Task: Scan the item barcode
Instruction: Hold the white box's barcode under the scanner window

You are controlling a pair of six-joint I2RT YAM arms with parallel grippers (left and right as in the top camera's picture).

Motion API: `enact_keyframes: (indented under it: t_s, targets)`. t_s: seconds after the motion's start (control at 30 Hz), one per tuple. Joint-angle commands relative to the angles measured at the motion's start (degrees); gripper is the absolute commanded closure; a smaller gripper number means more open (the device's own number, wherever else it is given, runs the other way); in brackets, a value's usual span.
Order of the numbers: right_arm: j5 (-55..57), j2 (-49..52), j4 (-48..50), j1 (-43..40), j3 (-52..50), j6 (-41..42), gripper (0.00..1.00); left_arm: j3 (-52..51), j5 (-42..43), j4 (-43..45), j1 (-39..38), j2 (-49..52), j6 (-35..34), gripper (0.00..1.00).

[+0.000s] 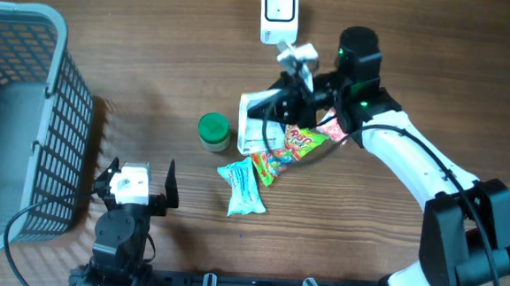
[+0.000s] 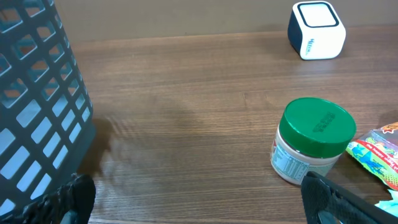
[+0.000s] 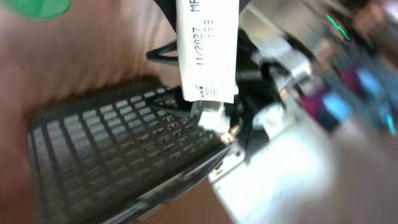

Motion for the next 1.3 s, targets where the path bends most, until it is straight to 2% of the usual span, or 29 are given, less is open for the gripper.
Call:
enact_keyframes:
  t_s: [0.0,0.03,0.07,0.1,0.17,0.23,0.37,0.4,0.53,0.57,0.6,0.73,0.83,0.93,1.13,1.27]
  targets:
    - [17.03,-0.72,2.08,-0.2,0.46,44.28,0.96,-0.13,-0.35,0.09,-0.26,-0.42,-0.55,0.0]
    - [21.05,-0.7,2.03,-0.2,0.46,48.02,0.95,-0.13,-0.35,0.09,-0.26,-0.42,-0.55,0.0]
    - [25.59,-0.68,1.51,-0.35,0.46,51.67,0.8,-0.13,-0.35,0.09,-0.26,-0.42,-0.55,0.0]
    - [31.04,-0.68,0.39,-0.61,0.46,55.95,0.8,-0.13,-0.35,0.09,-0.26,-0.42,-0.55,0.0]
    - [41.0,-0.63,-2.16,-1.16,0.46,61.48,0.96,-0.13,-0.35,0.09,-0.26,-0.42,-0.55,0.0]
    - [51.47,-0.63,-4.04,-1.7,0.46,67.08,0.95,-0.13,-0.35,0.09,-0.26,-0.42,-0.55,0.0]
    - [62.16,-0.09,-5.07,-1.92,0.48,74.29,0.95,-0.13,-0.35,0.09,-0.26,-0.42,-0.55,0.0]
    - [65.55,0.68,-5.46,-2.01,0.48,78.62,0.95,-0.13,-0.35,0.09,-0.26,-0.42,-0.55,0.0]
    - [69.79,5.05,-6.75,-2.08,2.73,90.6,0.95,-0.13,-0.35,0.09,-0.26,-0.42,-0.55,0.0]
    - [69.64,6.1,-6.62,-2.1,3.34,90.58,0.92,-0.13,-0.35,0.09,-0.26,-0.42,-0.55,0.0]
    - [69.35,6.78,-6.51,-2.08,3.63,90.79,0.95,-0.13,-0.35,0.09,-0.26,-0.42,-0.55,0.0]
    - [70.4,6.82,-6.16,-1.81,3.96,90.79,0.95,-0.13,-0.35,0.11,-0.26,-0.42,-0.55,0.0]
    - [73.29,7.34,-9.99,-1.97,8.02,90.82,0.95,-0.13,-0.35,0.09,-0.26,-0.42,-0.55,0.0]
    - [74.95,10.4,-21.24,-2.03,17.27,90.82,0.95,-0.13,-0.35,0.09,-0.26,-0.42,-0.55,0.0]
    - [72.3,24.81,-34.51,-3.61,39.76,90.82,0.95,-0.13,-0.33,0.11,-0.26,-0.42,-0.55,0.0]
    - [70.12,30.42,-37.4,-5.73,45.13,90.79,0.95,-0.13,-0.35,0.09,-0.26,-0.42,-0.55,0.0]
